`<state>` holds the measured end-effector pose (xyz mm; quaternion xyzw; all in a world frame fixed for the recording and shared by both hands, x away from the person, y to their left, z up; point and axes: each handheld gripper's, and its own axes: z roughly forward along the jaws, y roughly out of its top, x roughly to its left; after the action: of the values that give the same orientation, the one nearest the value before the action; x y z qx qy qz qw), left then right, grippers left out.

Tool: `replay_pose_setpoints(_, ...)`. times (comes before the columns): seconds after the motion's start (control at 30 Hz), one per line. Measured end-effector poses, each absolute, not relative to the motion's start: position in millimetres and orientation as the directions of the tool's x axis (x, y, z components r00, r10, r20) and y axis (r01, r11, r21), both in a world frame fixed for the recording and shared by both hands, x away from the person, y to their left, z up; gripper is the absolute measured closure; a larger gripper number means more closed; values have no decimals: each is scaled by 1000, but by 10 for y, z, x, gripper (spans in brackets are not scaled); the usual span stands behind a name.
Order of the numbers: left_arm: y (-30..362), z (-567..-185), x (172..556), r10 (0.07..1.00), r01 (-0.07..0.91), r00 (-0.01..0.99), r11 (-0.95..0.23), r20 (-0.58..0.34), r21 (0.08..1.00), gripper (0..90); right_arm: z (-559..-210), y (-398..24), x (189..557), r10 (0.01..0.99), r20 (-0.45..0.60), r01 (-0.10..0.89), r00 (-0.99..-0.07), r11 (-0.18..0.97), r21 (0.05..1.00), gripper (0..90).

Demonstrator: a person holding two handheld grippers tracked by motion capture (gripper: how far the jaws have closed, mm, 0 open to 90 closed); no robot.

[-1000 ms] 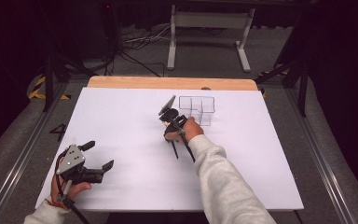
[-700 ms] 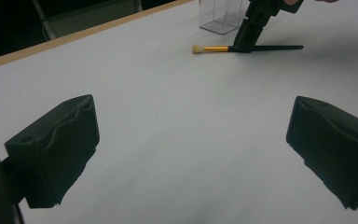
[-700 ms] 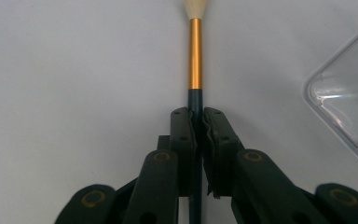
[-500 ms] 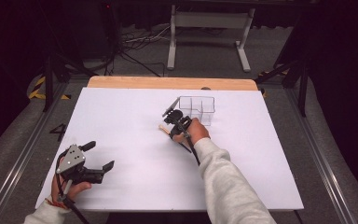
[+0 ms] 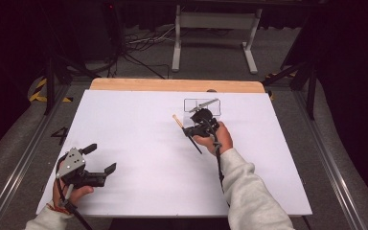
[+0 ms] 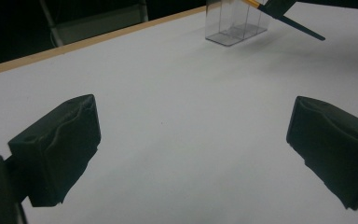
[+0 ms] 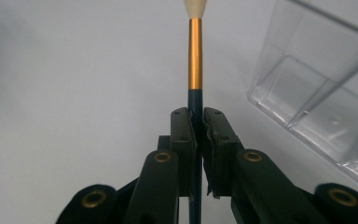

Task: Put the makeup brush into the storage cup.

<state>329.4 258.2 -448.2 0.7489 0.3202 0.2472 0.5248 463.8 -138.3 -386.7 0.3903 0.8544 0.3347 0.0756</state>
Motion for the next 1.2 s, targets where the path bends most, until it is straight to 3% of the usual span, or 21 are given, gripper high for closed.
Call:
replay_pose_setpoints(0.43, 2576, -4481, 3290, 746, 218, 665, -240, 36, 946, 37, -3671, -1848, 4263, 702, 136, 471, -699, 309, 826, 839)
replay_pose_setpoints(1.2, 2559, -4495, 3283, 735, 205, 677, -252, 49, 946, 28, -3566, -2096, 4202, 728, 31, 218, -685, 165, 962, 838)
